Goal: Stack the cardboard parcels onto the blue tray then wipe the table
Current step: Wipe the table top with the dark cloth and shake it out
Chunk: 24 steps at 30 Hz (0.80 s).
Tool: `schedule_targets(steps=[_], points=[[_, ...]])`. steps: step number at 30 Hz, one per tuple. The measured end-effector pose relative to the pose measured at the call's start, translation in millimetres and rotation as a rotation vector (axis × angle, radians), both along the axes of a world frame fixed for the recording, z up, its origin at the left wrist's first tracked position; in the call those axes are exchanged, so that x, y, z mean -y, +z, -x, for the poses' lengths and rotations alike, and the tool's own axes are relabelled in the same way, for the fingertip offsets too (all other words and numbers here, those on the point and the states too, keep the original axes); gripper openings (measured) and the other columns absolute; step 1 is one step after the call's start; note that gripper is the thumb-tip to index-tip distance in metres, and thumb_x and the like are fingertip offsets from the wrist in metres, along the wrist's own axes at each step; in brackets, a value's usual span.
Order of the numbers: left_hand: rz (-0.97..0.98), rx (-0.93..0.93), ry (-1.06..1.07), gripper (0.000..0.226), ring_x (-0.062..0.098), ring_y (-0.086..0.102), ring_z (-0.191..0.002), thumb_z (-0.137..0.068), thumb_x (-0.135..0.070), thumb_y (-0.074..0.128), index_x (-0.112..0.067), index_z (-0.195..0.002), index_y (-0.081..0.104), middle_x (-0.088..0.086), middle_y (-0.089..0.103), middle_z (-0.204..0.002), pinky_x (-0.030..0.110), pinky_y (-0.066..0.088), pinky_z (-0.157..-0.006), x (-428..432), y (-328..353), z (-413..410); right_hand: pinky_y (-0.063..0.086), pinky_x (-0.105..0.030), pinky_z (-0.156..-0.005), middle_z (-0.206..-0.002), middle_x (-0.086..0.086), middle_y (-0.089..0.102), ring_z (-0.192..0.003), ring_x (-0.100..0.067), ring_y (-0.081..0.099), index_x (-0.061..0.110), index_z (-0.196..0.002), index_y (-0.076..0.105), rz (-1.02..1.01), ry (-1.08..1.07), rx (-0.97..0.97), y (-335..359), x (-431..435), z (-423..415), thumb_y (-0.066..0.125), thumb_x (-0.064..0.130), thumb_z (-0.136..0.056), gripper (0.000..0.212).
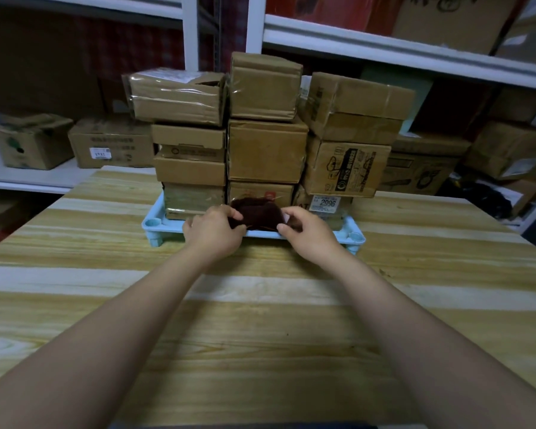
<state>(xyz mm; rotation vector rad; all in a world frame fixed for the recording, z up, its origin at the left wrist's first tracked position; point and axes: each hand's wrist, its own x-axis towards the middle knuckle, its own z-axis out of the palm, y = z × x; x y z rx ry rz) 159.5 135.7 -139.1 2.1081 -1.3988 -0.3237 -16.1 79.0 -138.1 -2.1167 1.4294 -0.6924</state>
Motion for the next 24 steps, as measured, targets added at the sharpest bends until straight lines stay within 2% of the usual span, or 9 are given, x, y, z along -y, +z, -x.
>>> schedule_targets(steps=[2,4,9,12,14,17,20,24], points=[[0.022,0.021,0.021,0.031,0.028,0.047,-0.127,-0.087,-0.043,0.063,-0.039,-0.117,0.056,0.0,0.056,-0.13,0.049,0.019,-0.114,-8,-4,-2,0.045,-0.034,-0.097,-0.127,0.002,0.064,-0.122,-0.021,0.054,0.028,-0.13,0.058,0.009,-0.079,-0.014,-3,-4,7,0.061,0.036,-0.095,0.036],[0.084,0.024,0.11,0.044,0.03,0.04,-0.131,-0.085,-0.043,0.065,-0.034,-0.126,0.051,0.006,0.052,-0.134,0.052,0.015,-0.116,-14,-6,-3,0.04,-0.041,-0.106,-0.135,-0.004,0.057,-0.13,-0.028,0.044,0.026,-0.134,0.055,0.043,-0.238,-0.076,-6,-6,16,0.06,0.041,-0.094,0.043],[0.083,0.004,0.294,0.062,0.036,0.02,-0.14,-0.082,-0.051,0.067,-0.024,-0.133,0.047,0.018,0.028,-0.149,0.05,0.011,-0.117,-23,-11,-4,0.036,-0.045,-0.11,-0.152,-0.015,0.03,-0.137,-0.036,0.029,0.024,-0.143,0.041,0.008,-0.57,-0.203,-8,-18,35,0.057,0.04,-0.095,0.053],[0.044,-0.031,0.361,0.062,0.042,0.002,-0.146,-0.086,-0.049,0.064,-0.015,-0.134,0.044,0.027,0.005,-0.156,0.049,0.005,-0.119,-23,-14,-3,0.035,-0.044,-0.11,-0.16,-0.021,0.012,-0.144,-0.04,0.022,0.017,-0.153,0.026,-0.103,-0.575,-0.194,-10,-20,32,0.054,0.038,-0.097,0.065],[0.011,-0.07,0.366,0.061,0.043,-0.008,-0.146,-0.088,-0.046,0.062,-0.01,-0.133,0.042,0.031,-0.006,-0.157,0.048,0.007,-0.119,-22,-15,-4,0.033,-0.041,-0.112,-0.163,-0.025,-0.003,-0.149,-0.04,0.013,0.012,-0.155,0.021,-0.148,-0.537,-0.205,-12,-21,27,0.052,0.037,-0.099,0.069],[-0.048,-0.069,0.32,0.06,0.047,-0.015,-0.144,-0.092,-0.045,0.058,-0.008,-0.136,0.04,0.033,-0.007,-0.156,0.049,0.016,-0.116,-18,-16,-4,0.03,-0.04,-0.115,-0.162,-0.024,-0.018,-0.152,-0.037,-0.001,0.009,-0.156,0.017,-0.173,-0.533,-0.23,-15,-20,21,0.048,0.037,-0.1,0.069],[-0.071,-0.049,0.304,0.054,0.05,-0.018,-0.142,-0.093,-0.043,0.056,-0.009,-0.133,0.043,0.034,-0.003,-0.156,0.048,0.013,-0.116,-13,-14,-1,0.032,-0.041,-0.114,-0.161,-0.023,-0.021,-0.153,-0.036,-0.006,0.009,-0.158,0.011,-0.191,-0.551,-0.244,-13,-16,17,0.045,0.037,-0.102,0.071],[-0.099,0.04,0.274,0.051,0.052,-0.016,-0.142,-0.092,-0.046,0.055,-0.011,-0.128,0.049,0.037,0.002,-0.154,0.05,0.005,-0.117,-4,-20,-3,0.027,-0.041,-0.117,-0.161,-0.024,-0.02,-0.153,-0.035,-0.006,0.009,-0.158,0.012,-0.192,-0.532,-0.25,-13,-3,23,0.042,0.037,-0.102,0.069]])
